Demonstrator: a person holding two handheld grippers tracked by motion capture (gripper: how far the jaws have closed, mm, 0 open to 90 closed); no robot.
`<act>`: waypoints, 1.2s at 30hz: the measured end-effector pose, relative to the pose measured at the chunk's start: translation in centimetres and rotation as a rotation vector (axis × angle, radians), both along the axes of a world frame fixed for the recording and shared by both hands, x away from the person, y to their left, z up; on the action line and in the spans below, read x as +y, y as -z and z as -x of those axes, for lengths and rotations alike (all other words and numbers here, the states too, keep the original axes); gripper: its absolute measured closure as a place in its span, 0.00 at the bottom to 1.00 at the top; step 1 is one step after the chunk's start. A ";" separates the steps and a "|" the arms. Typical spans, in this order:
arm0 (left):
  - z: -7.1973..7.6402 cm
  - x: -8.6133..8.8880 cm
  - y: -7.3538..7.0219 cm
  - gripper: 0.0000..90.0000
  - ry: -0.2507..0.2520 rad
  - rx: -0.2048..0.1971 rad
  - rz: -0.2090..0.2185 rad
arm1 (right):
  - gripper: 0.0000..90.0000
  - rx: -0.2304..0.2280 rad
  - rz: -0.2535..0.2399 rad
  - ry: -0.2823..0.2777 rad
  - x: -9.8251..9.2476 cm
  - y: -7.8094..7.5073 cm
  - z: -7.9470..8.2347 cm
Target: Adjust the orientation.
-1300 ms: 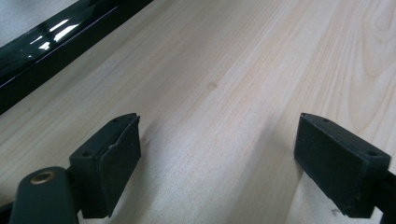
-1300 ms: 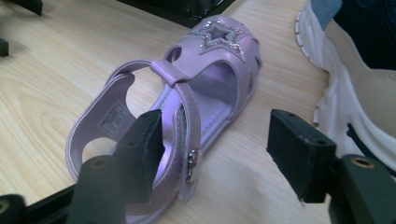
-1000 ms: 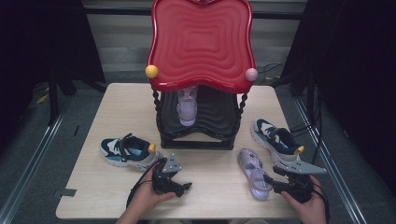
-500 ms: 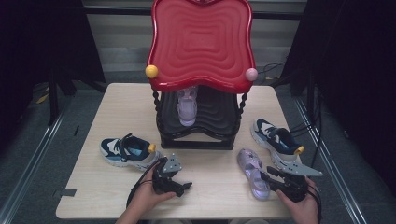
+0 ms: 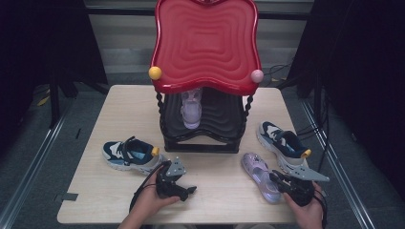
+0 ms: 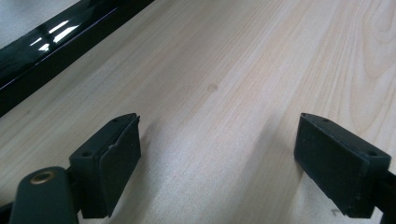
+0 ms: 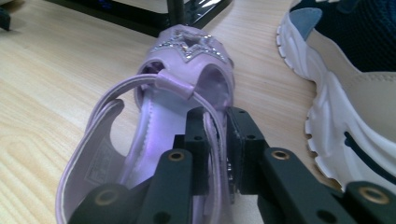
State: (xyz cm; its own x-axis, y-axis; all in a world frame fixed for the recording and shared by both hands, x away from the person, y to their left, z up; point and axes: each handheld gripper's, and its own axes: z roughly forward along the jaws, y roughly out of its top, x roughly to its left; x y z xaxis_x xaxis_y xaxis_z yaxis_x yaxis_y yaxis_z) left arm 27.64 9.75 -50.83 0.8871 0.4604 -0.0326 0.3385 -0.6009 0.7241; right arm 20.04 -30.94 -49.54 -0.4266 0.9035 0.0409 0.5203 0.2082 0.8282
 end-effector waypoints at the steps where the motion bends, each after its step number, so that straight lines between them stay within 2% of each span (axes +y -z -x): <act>1: 0.0 0.0 0.0 0.16 0.000 0.000 0.000 | 0.90 -0.007 0.008 -0.006 0.0 0.0 0.0; 6: 0.0 0.0 0.0 0.16 0.004 0.001 0.004 | 0.92 -0.039 0.036 -0.010 0.0 -0.6 0.1; 8: 0.0 0.0 0.0 0.16 0.003 0.001 0.003 | 0.92 -0.067 0.022 -0.012 -0.2 -1.1 0.2; 12: 0.0 0.0 0.0 0.16 0.003 0.002 0.002 | 0.92 -0.089 0.014 -0.012 -0.1 -1.7 0.4; 18: 0.0 0.0 0.0 0.16 0.004 0.001 0.003 | 0.92 -0.146 0.017 -0.030 0.5 -3.2 0.9; 25: 0.0 0.0 0.0 0.16 0.003 0.001 0.003 | 0.92 -0.177 0.014 -0.054 1.1 -3.7 1.2; 26: 0.0 0.0 0.0 0.16 0.003 0.001 0.003 | 0.92 -0.194 0.012 -0.066 1.3 -4.0 1.3; 29: 0.0 0.0 0.0 0.16 0.004 0.001 0.003 | 0.92 -0.205 0.000 -0.080 1.6 -4.2 1.4; 32: 0.0 0.0 0.0 0.16 0.003 0.001 0.002 | 0.92 -0.247 -0.011 -0.105 1.9 -4.8 1.6; 36: 0.0 0.0 0.0 0.16 0.002 0.002 0.000 | 0.92 -0.269 -0.025 -0.121 2.1 -5.1 1.7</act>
